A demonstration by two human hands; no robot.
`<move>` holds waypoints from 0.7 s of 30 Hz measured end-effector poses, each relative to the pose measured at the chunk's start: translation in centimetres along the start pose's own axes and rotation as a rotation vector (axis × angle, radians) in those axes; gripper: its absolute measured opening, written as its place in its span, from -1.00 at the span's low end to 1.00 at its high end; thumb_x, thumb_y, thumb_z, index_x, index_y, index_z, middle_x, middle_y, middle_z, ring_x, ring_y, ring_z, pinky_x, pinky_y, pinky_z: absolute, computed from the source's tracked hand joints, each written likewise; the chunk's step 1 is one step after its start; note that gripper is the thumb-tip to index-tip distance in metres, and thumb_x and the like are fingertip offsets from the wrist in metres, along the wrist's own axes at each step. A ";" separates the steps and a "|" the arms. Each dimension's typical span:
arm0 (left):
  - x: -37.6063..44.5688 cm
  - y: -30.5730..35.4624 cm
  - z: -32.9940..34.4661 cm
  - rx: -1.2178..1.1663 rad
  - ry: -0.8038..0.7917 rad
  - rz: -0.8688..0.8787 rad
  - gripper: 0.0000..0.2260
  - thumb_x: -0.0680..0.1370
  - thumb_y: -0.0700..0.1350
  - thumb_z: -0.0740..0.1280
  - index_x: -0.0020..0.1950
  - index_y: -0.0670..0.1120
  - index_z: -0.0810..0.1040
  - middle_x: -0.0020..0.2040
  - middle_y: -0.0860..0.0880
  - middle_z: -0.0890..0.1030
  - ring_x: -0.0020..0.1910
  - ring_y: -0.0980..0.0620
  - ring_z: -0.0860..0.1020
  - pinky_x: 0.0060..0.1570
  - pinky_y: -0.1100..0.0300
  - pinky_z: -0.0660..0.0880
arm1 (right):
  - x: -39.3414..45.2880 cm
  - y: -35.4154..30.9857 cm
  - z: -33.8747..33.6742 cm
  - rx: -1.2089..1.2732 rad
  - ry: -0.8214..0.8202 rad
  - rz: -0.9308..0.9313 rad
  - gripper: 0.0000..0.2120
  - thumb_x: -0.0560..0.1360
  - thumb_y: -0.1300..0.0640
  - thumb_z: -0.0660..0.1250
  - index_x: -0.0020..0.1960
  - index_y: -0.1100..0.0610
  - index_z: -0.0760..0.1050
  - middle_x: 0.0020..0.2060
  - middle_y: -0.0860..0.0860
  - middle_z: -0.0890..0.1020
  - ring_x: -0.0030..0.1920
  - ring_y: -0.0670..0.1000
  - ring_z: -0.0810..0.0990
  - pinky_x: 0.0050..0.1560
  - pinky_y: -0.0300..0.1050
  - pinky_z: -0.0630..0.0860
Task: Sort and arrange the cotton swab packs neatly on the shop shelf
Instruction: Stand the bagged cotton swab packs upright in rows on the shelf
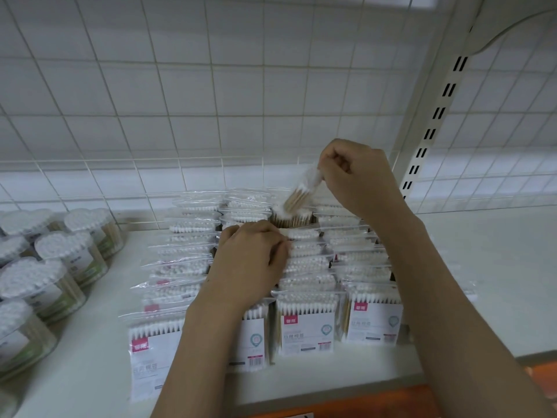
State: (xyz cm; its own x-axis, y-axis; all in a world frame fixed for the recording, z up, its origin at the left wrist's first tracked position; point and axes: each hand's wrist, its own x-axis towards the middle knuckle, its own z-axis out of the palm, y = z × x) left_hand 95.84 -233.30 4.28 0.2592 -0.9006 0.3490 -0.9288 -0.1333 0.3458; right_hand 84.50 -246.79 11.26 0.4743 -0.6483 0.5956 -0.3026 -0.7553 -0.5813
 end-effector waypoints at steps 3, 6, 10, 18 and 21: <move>-0.1 0.0 0.0 -0.017 0.001 -0.001 -0.76 0.58 -0.04 0.16 0.04 0.02 0.62 0.08 0.16 0.53 0.07 0.14 0.47 0.21 0.17 0.20 | -0.1 -0.1 -0.4 -0.055 0.032 -0.043 -0.86 0.42 0.26 0.28 -0.31 0.20 0.51 -0.48 0.03 0.52 -0.40 -0.06 0.45 -0.38 -0.44 0.36; -0.1 -0.1 0.0 -0.028 0.002 -0.002 -0.76 0.58 -0.04 0.16 0.04 0.03 0.62 0.08 0.16 0.52 0.07 0.14 0.47 0.22 0.15 0.19 | -0.2 0.3 -0.5 -0.078 0.006 -0.063 -0.91 0.44 0.29 0.31 -0.19 0.19 0.58 -0.37 -0.01 0.58 -0.33 -0.08 0.51 -0.25 -0.44 0.43; 0.0 -0.1 0.1 -0.027 0.001 -0.005 -0.75 0.58 -0.03 0.15 0.06 0.02 0.61 0.08 0.15 0.52 0.09 0.13 0.46 0.22 0.15 0.19 | -0.3 0.9 -0.4 -0.085 0.004 -0.086 -0.85 0.46 0.33 0.29 0.00 0.19 0.54 -0.31 0.01 0.61 -0.29 -0.07 0.54 -0.20 -0.36 0.48; 0.1 -0.3 0.3 -0.007 -0.005 -0.004 -0.74 0.59 -0.01 0.14 0.08 -0.01 0.61 0.13 0.14 0.52 0.11 0.13 0.45 0.22 0.14 0.19 | -0.3 1.5 0.7 -0.259 -0.031 -0.184 -0.83 0.51 0.30 0.22 0.02 0.19 0.56 -0.17 0.04 0.65 -0.16 0.00 0.59 -0.08 -0.01 0.55; 0.1 -0.4 0.4 0.003 -0.001 0.003 -0.73 0.59 0.00 0.13 0.08 -0.01 0.61 0.13 0.14 0.53 0.12 0.13 0.45 0.23 0.12 0.21 | -0.5 1.9 1.3 -0.277 -0.105 -0.189 -0.82 0.50 0.29 0.23 0.00 0.16 0.58 -0.17 0.01 0.65 -0.14 0.01 0.60 -0.07 0.00 0.55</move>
State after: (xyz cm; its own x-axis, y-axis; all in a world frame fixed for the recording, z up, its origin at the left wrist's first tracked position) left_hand 96.12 -233.55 3.83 0.2565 -0.9012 0.3494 -0.9303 -0.1320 0.3423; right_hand 84.74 -247.76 9.15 0.6216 -0.4920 0.6095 -0.4072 -0.8677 -0.2851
